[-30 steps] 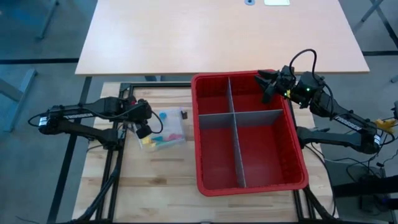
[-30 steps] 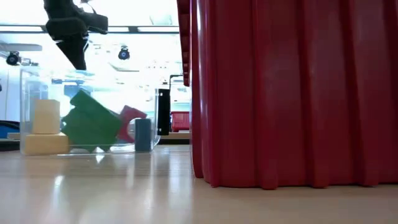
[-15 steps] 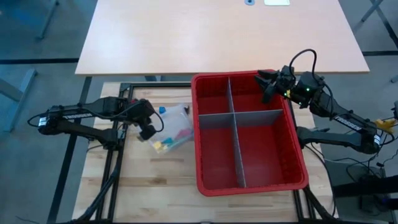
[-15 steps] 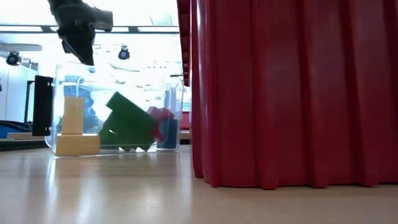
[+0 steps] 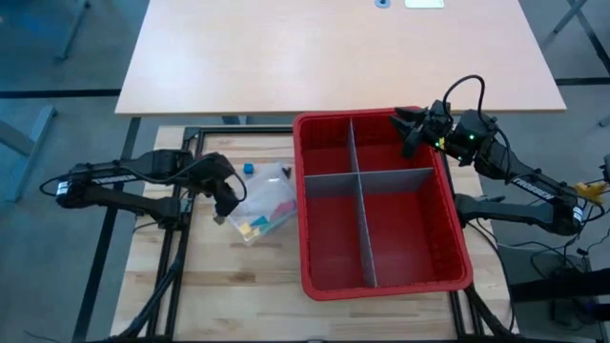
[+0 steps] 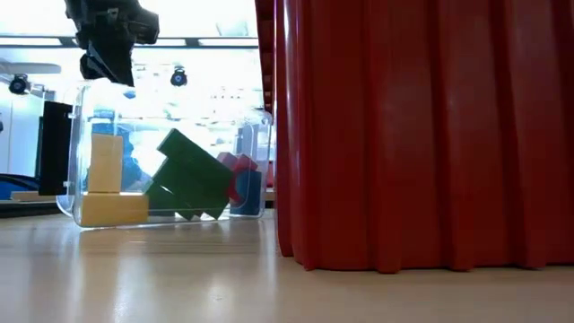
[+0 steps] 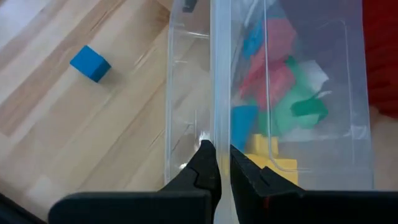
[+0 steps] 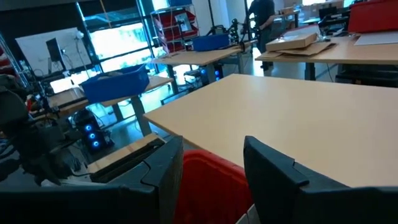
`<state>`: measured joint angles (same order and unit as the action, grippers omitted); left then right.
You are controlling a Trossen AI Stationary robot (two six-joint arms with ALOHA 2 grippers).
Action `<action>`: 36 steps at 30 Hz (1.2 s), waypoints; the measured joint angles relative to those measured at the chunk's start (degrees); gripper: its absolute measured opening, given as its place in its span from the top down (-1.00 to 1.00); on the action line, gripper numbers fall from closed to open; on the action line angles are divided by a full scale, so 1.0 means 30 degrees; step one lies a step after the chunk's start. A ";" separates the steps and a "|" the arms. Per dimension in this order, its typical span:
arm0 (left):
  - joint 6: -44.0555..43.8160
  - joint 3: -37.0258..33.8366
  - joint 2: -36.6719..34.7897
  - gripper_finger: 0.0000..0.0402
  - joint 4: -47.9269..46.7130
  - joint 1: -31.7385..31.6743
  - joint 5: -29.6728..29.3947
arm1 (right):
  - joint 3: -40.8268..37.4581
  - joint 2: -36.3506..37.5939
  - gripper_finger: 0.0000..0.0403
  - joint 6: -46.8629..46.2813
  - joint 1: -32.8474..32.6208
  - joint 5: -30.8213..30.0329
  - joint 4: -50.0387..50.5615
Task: Sort blocks
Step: Remove the blocks from the transparent bin
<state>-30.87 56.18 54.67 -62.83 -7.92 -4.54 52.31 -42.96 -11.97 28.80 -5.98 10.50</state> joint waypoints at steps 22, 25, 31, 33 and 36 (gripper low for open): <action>-0.6413 -0.3599 -0.2683 1.00 0.2958 0.0013 -0.1290 | 0.0000 0.0000 0.24 -0.0015 0.0000 0.0648 0.0254; -0.7011 -0.3612 -0.2985 1.00 0.2560 0.0002 -0.2003 | 0.0000 0.0000 0.24 -0.0223 0.0000 0.0650 0.0347; -0.8943 -0.3793 -0.3478 1.00 0.1245 -0.0006 -0.3702 | 0.0000 0.0000 0.27 -0.0255 0.0000 0.0649 0.0401; -0.9286 -0.3901 -0.3570 1.00 0.1244 -0.0015 -0.3809 | 0.0000 0.0000 0.27 -0.0291 0.0000 0.0656 0.0403; -0.9874 -0.3972 -0.3576 1.00 0.1066 -0.0015 -0.3766 | 0.0000 0.0000 0.26 -0.0291 0.0000 0.0649 0.0401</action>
<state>-60.49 44.26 43.94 -59.63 -7.97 -15.84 52.31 -42.96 -12.84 28.80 -4.03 11.70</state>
